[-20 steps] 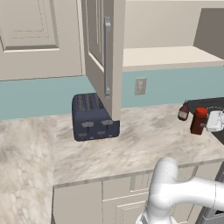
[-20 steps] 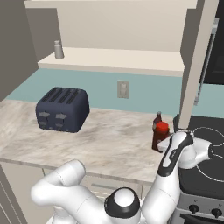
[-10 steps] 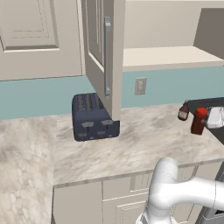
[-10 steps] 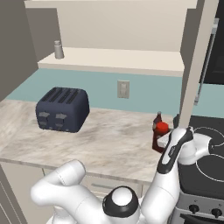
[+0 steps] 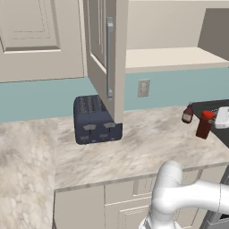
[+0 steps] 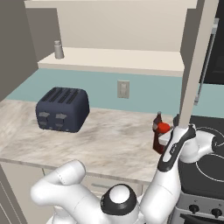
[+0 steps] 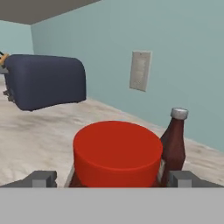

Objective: Collect the paprika, ketchup, and shaker from the cabinet and place them next to the stove.

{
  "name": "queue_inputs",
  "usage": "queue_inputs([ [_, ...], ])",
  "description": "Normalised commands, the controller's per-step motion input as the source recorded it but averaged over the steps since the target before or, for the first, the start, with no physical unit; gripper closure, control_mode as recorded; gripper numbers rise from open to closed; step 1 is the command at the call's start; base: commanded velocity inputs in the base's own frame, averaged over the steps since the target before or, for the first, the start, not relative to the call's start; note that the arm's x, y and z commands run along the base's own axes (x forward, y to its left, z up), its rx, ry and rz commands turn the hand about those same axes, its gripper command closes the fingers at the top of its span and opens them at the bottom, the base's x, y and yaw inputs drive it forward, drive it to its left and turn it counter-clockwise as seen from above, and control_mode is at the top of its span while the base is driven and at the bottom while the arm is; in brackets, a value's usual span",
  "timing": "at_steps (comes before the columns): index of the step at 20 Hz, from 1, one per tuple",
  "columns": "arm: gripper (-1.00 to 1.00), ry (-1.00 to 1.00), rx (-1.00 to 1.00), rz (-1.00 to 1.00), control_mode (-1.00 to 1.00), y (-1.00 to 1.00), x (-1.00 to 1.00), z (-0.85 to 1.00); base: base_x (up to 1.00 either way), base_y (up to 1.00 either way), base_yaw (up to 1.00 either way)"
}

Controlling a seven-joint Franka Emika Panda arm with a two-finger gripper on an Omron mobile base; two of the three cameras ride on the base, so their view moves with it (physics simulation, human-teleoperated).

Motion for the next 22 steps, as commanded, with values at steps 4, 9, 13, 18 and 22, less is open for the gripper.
queue_inputs([
  [4, -1.00, 0.00, 0.00, 0.00, -1.00, 0.00, -0.12, 0.08, 0.00, 0.00, 0.00],
  [9, -1.00, 0.00, 0.00, 0.00, -1.00, 0.00, -0.04, 0.03, 0.00, 0.00, 0.00],
  [13, -1.00, -0.05, 0.00, 0.00, -1.00, -0.03, 0.00, 0.00, 0.00, 0.00, 0.00],
  [18, -1.00, -0.06, 0.01, 0.00, -1.00, -0.19, 0.00, 0.01, 0.00, 0.00, 0.00],
  [22, -1.00, -0.07, 0.00, 0.00, -1.00, -0.27, 0.00, 0.03, 0.00, 0.00, 0.00],
])
